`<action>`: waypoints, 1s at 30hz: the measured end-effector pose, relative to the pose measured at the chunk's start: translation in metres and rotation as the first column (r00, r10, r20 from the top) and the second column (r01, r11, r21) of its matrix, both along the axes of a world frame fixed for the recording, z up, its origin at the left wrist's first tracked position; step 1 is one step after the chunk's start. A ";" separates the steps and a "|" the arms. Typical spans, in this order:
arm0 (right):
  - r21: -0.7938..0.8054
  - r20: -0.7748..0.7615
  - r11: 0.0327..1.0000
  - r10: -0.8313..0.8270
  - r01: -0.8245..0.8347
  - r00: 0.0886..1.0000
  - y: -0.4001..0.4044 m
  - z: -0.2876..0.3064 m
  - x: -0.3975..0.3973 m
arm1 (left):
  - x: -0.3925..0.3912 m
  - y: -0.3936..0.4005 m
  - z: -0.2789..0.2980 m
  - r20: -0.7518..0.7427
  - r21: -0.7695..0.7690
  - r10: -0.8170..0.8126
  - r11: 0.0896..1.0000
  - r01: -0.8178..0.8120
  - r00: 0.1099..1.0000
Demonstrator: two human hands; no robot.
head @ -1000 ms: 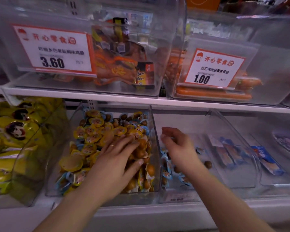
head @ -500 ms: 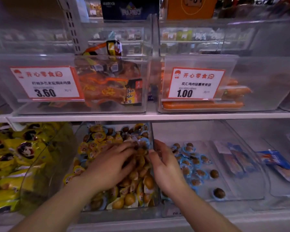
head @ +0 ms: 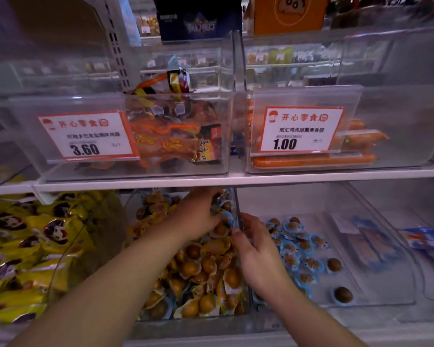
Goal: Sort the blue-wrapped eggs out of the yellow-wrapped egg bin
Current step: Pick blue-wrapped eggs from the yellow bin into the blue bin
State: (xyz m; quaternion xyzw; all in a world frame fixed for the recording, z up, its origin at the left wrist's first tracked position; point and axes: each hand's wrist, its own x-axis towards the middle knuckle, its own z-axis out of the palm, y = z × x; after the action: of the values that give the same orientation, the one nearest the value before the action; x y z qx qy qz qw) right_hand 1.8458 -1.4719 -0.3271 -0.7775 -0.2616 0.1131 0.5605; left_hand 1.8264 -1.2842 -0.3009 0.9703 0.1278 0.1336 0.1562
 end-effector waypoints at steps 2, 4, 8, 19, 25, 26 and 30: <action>0.000 0.012 1.000 -0.006 0.006 1.000 -0.001 -0.001 0.001 | 0.020 -0.002 -0.005 -0.197 -0.045 -0.016 0.999 0.008 0.980; -0.002 0.023 1.000 -0.006 0.006 1.000 -0.001 -0.002 0.002 | 0.031 0.004 -0.010 -0.281 0.035 0.040 0.999 -0.031 0.959; -0.011 0.025 1.000 -0.002 0.002 1.000 0.000 -0.002 0.001 | 0.036 0.016 -0.017 -0.281 0.021 0.021 1.000 -0.016 0.959; 0.006 -0.018 1.000 -0.002 0.002 1.000 0.000 0.000 -0.002 | 0.036 0.011 -0.015 -0.250 0.118 -0.075 0.987 0.107 0.965; -0.003 -0.022 1.000 0.002 -0.002 1.000 -0.001 0.003 -0.002 | 0.043 0.000 -0.021 -0.218 0.153 -0.001 0.988 0.035 0.976; -0.009 -0.021 1.000 0.004 -0.005 1.000 -0.001 0.003 -0.003 | 0.039 0.002 -0.019 -0.158 0.090 -0.005 0.996 0.020 0.987; -0.015 -0.028 1.000 0.006 -0.006 1.000 0.000 0.000 -0.003 | 0.013 0.019 0.001 0.009 -0.293 0.060 0.954 -0.055 0.998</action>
State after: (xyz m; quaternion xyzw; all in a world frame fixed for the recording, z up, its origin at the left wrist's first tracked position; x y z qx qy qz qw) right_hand 1.8430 -1.4722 -0.3266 -0.7793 -0.2551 0.1278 0.5579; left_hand 1.8392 -1.2656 -0.3004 0.9311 0.1729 0.1264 0.2953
